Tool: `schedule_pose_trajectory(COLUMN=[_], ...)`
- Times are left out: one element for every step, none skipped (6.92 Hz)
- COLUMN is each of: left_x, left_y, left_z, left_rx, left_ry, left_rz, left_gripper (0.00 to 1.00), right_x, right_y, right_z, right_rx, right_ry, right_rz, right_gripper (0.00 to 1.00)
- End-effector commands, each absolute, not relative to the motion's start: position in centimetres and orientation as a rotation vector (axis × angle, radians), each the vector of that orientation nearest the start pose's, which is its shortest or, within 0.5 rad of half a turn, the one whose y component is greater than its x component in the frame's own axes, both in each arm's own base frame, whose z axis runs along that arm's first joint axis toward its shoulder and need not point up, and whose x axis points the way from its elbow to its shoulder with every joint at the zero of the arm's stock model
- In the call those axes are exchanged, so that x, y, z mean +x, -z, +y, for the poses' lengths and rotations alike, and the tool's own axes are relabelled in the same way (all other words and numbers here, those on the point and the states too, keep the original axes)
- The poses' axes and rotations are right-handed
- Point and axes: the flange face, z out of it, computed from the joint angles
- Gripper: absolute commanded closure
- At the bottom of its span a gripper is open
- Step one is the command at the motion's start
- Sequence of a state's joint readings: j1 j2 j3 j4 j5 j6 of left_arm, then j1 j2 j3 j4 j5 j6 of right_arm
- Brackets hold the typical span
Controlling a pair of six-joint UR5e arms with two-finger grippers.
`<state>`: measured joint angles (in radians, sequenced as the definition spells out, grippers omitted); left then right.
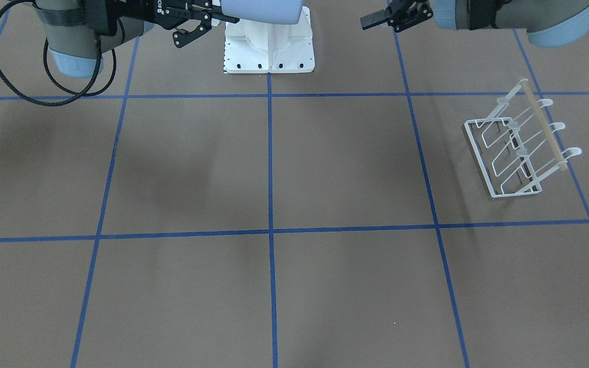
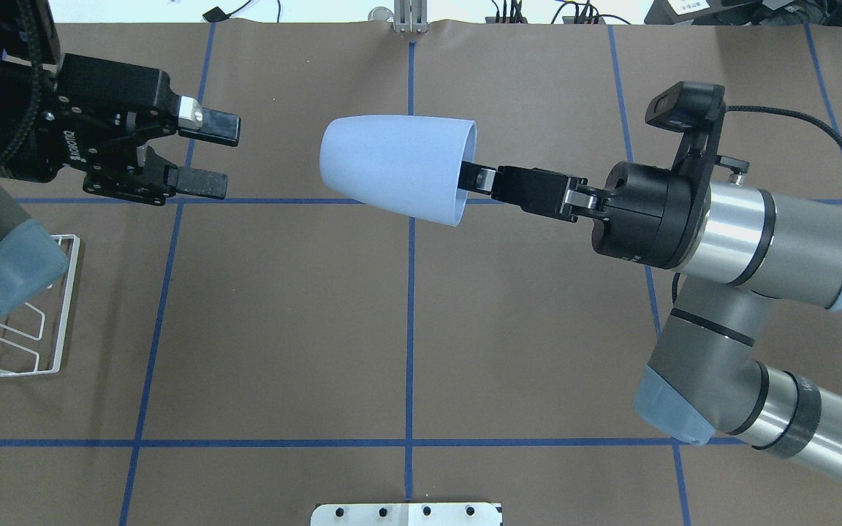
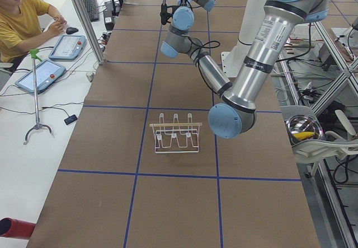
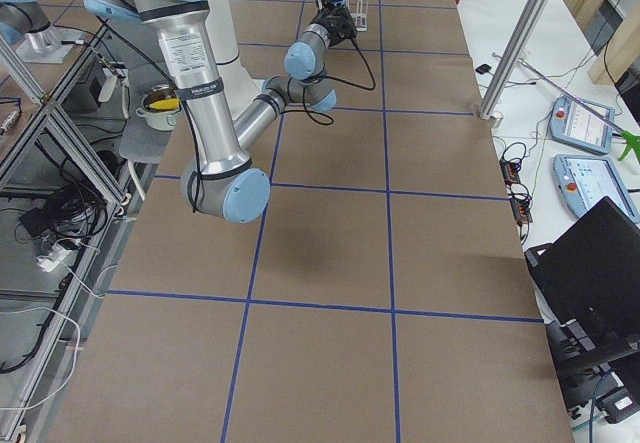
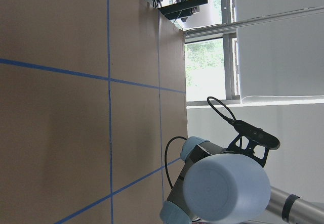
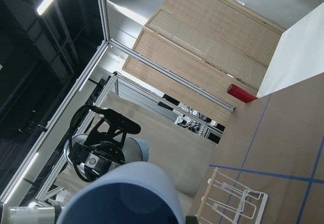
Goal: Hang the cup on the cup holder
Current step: 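Close the left gripper on the cup's base while the right gripper holds it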
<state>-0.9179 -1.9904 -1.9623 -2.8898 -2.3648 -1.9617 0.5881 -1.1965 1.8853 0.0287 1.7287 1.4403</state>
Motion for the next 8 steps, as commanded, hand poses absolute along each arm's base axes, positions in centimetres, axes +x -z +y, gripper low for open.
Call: schedule_pose_trajectory(left_x=[23.0, 23.8, 23.8, 23.8, 23.5, 23.6, 24.1, 24.7], left_y=[-13.9, -13.1, -13.1, -13.0, -12.9, -12.2, -12.2, -12.1], left_z=[-38.3, -37.5, -37.6, -37.5, -37.3, -37.2, -37.1, -36.9], left_rx=[0.020, -0.009, -0.009, -0.024, -0.035, -0.043, -0.050, -0.060], left_ry=[0.015, 0.035, 0.040, 0.045, 0.051, 0.090, 0.089, 0.089], left_rz=[2.029, 2.067, 2.070, 2.076, 2.101, 2.165, 2.169, 2.174], left_gripper=[0.02, 0.02, 0.02, 0.02, 0.02, 0.02, 0.02, 0.02], right_x=[-32.4, -32.8, -33.0, -33.4, -33.7, -33.9, -34.1, -34.1], right_y=[-16.0, -16.2, -16.9, -17.3, -17.3, -17.4, -17.4, -17.2], right_z=[-34.6, -33.8, -33.4, -33.0, -32.8, -32.6, -32.5, -32.4], right_rx=[0.746, 0.757, 0.764, 0.748, 0.740, 0.732, 0.727, 0.727], right_ry=[-0.032, -0.051, -0.048, -0.041, -0.037, -0.037, -0.035, -0.035], right_rz=[-2.236, -2.297, -2.343, -2.341, -2.342, -2.340, -2.342, -2.347], right_gripper=[1.00, 1.00, 1.00, 1.00, 1.00, 1.00, 1.00, 1.00])
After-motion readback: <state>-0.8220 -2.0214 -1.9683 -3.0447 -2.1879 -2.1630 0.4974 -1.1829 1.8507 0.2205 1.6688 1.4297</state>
